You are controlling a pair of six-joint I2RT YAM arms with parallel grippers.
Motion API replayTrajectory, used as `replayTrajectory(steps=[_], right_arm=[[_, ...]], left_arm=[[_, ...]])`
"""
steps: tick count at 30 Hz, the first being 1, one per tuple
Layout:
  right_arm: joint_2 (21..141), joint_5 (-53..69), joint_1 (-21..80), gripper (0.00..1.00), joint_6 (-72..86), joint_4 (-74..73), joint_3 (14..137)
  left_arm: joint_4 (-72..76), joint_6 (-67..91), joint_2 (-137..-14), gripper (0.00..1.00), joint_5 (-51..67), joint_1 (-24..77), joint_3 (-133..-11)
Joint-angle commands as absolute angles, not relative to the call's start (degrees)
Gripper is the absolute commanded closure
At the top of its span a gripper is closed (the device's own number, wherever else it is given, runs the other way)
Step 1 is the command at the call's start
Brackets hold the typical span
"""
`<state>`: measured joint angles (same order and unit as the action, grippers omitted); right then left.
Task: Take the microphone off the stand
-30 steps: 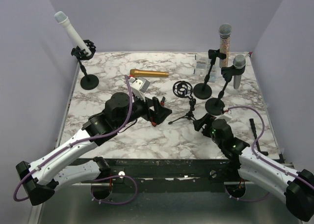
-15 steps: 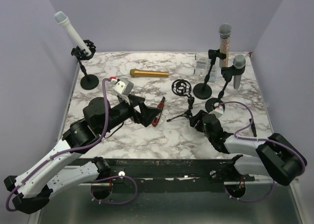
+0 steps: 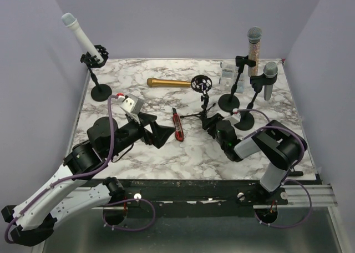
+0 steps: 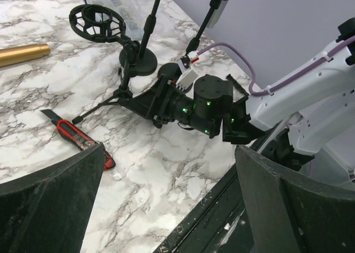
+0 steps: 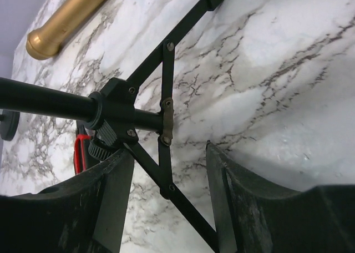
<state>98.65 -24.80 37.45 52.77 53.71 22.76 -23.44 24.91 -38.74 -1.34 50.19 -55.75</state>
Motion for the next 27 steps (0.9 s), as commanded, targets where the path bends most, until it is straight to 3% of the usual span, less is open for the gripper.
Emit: replayTrajectory(steps=[1, 8, 15, 21, 25, 27], right_arm=[[102.65, -29.52, 37.83, 0.43, 54.70, 52.57, 24.66], [96.26, -26.99, 37.92, 0.33, 53.72, 47.55, 21.49], [76.51, -23.49, 37.90, 0.13, 56.12, 30.67, 13.61], [51.74, -19.18, 37.86, 0.10, 54.93, 11.31, 12.00], [35.43, -30.46, 37.79, 0.16, 55.64, -7.14, 16.54], [30.52, -36.31, 37.70, 0.19, 53.86, -9.57, 17.77]], left_arm=[[-26.27, 25.03, -36.62, 0.01, -3.97, 49.75, -55.31], [-29.63, 24.17, -38.52, 0.01, -8.12, 49.75, -55.10], [-27.21, 23.91, -41.26, 0.01, -7.41, 49.34, -55.90], [-21.13, 26.68, -45.88, 0.01, -0.63, 48.86, -56.57], [-16.46, 29.40, -46.19, 0.01, 3.57, 48.79, -54.35], [-16.01, 29.81, -46.72, 0.01, 4.37, 48.78, -54.49]])
